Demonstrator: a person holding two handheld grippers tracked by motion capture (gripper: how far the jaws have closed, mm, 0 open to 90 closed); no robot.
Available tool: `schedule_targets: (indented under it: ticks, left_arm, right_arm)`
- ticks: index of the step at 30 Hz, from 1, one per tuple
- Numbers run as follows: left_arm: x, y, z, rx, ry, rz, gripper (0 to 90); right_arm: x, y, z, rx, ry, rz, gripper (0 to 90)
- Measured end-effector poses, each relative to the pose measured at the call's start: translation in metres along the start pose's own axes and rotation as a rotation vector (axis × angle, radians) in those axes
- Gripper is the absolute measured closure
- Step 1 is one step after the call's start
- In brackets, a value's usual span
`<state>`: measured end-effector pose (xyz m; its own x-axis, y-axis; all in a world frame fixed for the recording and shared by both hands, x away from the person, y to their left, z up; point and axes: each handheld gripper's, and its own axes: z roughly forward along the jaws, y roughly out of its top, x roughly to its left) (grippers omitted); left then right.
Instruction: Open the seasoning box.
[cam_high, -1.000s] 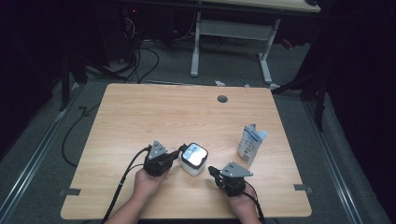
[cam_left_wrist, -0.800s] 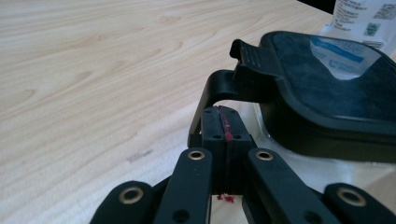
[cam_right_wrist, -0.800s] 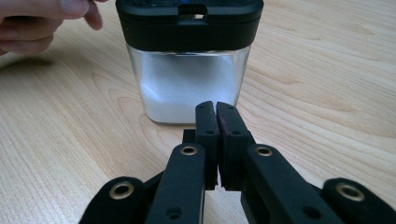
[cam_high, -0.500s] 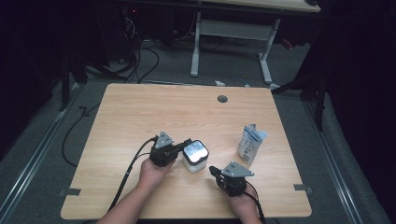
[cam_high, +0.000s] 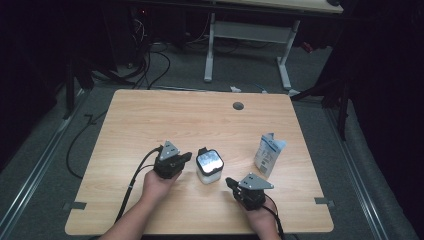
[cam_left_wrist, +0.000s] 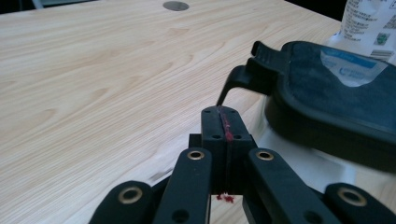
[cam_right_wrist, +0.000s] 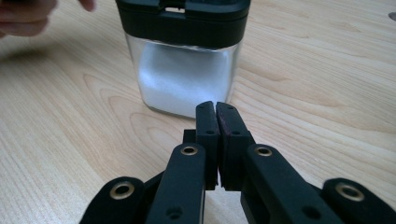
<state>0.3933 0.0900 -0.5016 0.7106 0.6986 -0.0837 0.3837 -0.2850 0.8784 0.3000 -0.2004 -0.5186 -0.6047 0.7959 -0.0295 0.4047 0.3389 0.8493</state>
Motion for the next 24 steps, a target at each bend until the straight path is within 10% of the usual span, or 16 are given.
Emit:
schedule_targets:
  ticks: [14,24]
  left_arm:
    - [0.041,-0.037,-0.073,-0.027,0.130,-0.047,76.8]
    - [0.061,-0.054,-0.089,-0.049,0.156,-0.108,60.5]
  right_arm:
    - [-0.003,0.003,0.001,-0.008,-0.030,0.003,88.7]
    - [-0.016,0.015,0.012,0.013,-0.087,0.034,88.7]
